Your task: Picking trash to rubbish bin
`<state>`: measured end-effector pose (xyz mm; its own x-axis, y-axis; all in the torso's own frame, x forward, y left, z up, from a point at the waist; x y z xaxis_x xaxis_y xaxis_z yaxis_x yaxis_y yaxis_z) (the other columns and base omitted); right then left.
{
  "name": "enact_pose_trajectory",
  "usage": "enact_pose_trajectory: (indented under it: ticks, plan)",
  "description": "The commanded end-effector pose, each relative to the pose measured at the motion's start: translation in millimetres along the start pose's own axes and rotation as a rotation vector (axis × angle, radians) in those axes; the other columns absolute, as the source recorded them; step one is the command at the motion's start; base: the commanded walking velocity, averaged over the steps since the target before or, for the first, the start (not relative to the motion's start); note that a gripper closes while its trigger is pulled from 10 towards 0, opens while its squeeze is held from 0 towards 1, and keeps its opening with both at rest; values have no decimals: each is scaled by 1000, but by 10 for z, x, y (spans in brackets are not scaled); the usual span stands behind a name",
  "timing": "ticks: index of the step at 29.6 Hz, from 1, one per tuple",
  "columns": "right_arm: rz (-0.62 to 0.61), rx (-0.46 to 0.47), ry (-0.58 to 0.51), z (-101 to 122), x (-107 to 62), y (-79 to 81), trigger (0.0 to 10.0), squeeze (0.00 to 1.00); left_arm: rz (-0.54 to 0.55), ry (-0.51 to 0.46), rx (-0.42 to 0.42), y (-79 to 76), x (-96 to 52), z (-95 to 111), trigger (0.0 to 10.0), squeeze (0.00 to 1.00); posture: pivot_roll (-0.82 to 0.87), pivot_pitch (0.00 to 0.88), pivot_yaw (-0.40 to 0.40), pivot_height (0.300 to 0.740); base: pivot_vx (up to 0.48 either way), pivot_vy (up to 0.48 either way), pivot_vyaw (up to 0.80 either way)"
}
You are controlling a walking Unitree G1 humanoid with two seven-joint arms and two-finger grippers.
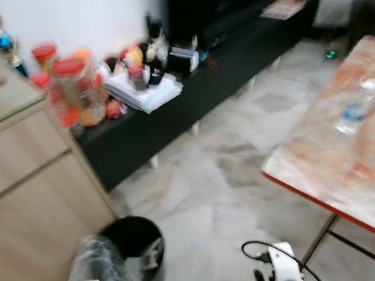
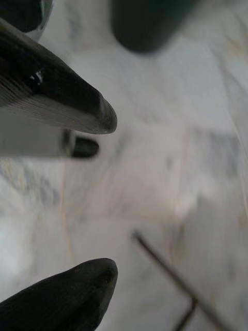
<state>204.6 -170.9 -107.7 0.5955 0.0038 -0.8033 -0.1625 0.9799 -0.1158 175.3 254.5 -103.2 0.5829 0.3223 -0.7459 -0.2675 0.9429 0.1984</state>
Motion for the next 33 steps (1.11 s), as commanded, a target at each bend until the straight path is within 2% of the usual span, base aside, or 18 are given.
enact_pose_trajectory:
  ticks: [1,18,30,33]
  plan:
    - [14,12,15,-45,-5,73,10000,0,4,10,36,40,-4,-30,10000,0,9,0,31,740,0,-255,-800]
    - [18,17,16,-50,-5,101,10000,0,8,9,42,77,-2,-25,10000,0,20,0,38,740,0,-257,-800]
    - [27,47,31,-132,-23,203,10000,0,21,16,50,183,-9,-52,10000,0,31,7,71,740,0,0,-799]
    - [26,53,32,-165,-33,220,10000,0,18,17,61,205,-12,-62,10000,0,31,13,84,740,0,0,0]
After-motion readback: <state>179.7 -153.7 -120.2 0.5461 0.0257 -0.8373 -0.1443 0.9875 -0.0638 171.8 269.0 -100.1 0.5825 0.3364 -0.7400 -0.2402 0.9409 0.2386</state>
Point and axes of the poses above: a point about 5 cm out from each wrist's last joint towards the gripper, its own x axis pointing out of the wrist towards the gripper, its own z axis along the axis of the wrist's last joint, y = z × x, the point moved 3 cm from there along x, pointing out of the wrist towards the gripper, and after that the axes turned 10 degrees about -x, right-handed, at the moved point
